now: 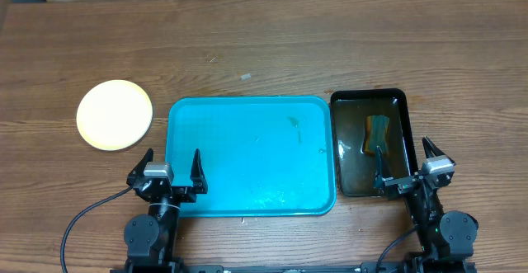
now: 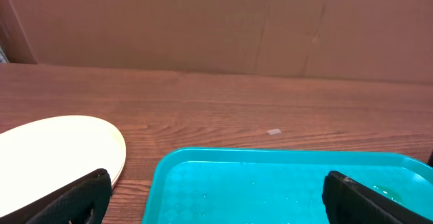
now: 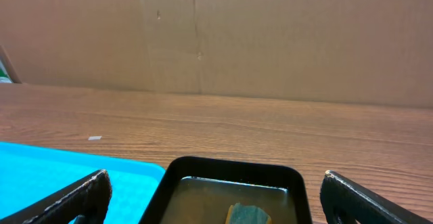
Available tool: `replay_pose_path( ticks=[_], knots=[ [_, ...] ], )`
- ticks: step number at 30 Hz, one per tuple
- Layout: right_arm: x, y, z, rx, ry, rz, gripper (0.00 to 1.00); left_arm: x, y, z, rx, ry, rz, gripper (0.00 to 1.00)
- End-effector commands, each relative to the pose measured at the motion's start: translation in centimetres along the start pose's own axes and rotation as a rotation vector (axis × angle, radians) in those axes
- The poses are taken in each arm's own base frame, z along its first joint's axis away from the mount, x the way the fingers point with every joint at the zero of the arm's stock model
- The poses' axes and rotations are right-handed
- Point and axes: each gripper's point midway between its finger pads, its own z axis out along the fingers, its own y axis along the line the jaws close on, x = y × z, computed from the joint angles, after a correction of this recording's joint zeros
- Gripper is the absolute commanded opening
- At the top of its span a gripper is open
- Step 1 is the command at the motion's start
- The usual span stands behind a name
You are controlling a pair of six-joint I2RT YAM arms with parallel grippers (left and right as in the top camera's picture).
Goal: Clean dirty plates on tray and stack at the side
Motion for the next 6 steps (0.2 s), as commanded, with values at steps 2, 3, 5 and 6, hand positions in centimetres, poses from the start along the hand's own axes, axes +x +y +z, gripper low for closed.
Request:
replay_pose_path(
  ticks=[2,3,5,6],
  knots=[
    [0.17,0.02,0.01,-0.002,-0.004,0.006,1.00,-0.06,0.21,-0.05,-0.010,-0.007,0.026,1.00],
    [0.15,0.02,0.00,-0.002,-0.005,0.005,1.00,-0.06,0.21,-0.05,-0.010,-0.007,0.026,1.00],
    [0.15,0.02,0.00,-0.002,-0.005,0.005,1.00,-0.06,0.21,-0.05,-0.010,-0.007,0.026,1.00],
    [0.15,0.02,0.00,-0.002,-0.005,0.006,1.00,-0.06,0.21,-0.05,-0.010,-0.007,0.026,1.00]
  ],
)
